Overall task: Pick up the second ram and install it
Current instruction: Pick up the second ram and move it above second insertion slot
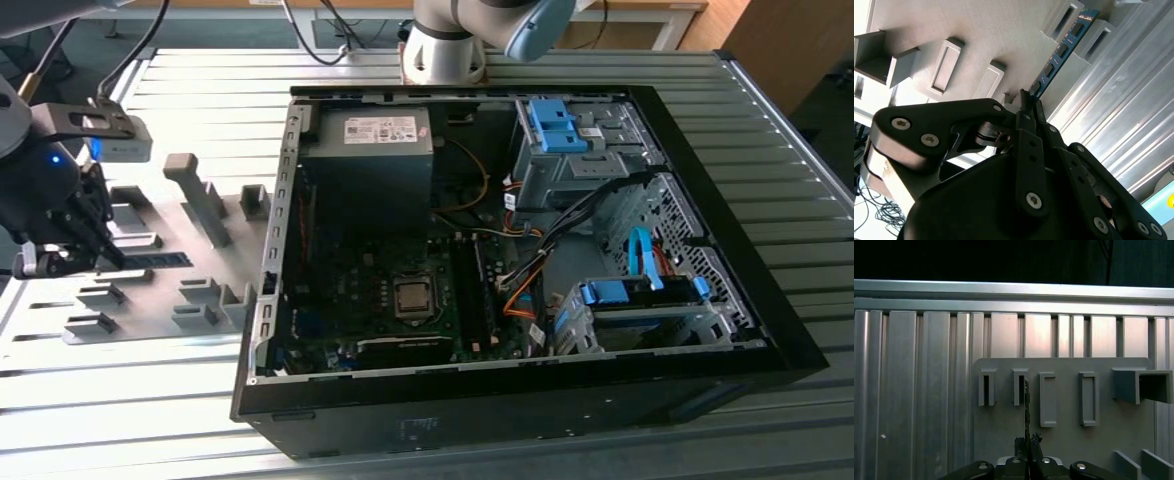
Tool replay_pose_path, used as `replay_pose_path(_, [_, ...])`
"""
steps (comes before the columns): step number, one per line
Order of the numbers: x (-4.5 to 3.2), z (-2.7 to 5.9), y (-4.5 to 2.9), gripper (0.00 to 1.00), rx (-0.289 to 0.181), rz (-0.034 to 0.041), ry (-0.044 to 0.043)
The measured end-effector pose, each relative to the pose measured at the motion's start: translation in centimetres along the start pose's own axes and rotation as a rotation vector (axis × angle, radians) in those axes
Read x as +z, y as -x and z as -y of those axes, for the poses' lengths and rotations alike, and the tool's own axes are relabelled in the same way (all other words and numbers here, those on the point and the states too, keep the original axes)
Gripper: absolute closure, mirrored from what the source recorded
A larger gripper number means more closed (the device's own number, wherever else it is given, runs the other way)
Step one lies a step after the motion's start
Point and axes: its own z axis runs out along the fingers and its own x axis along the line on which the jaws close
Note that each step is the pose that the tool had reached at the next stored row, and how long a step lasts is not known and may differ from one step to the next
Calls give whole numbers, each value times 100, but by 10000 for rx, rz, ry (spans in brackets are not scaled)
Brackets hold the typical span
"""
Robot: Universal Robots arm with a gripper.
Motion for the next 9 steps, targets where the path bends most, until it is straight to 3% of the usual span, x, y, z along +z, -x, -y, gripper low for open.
replay_pose_path(9, [-19,0,1,86,0,0,0])
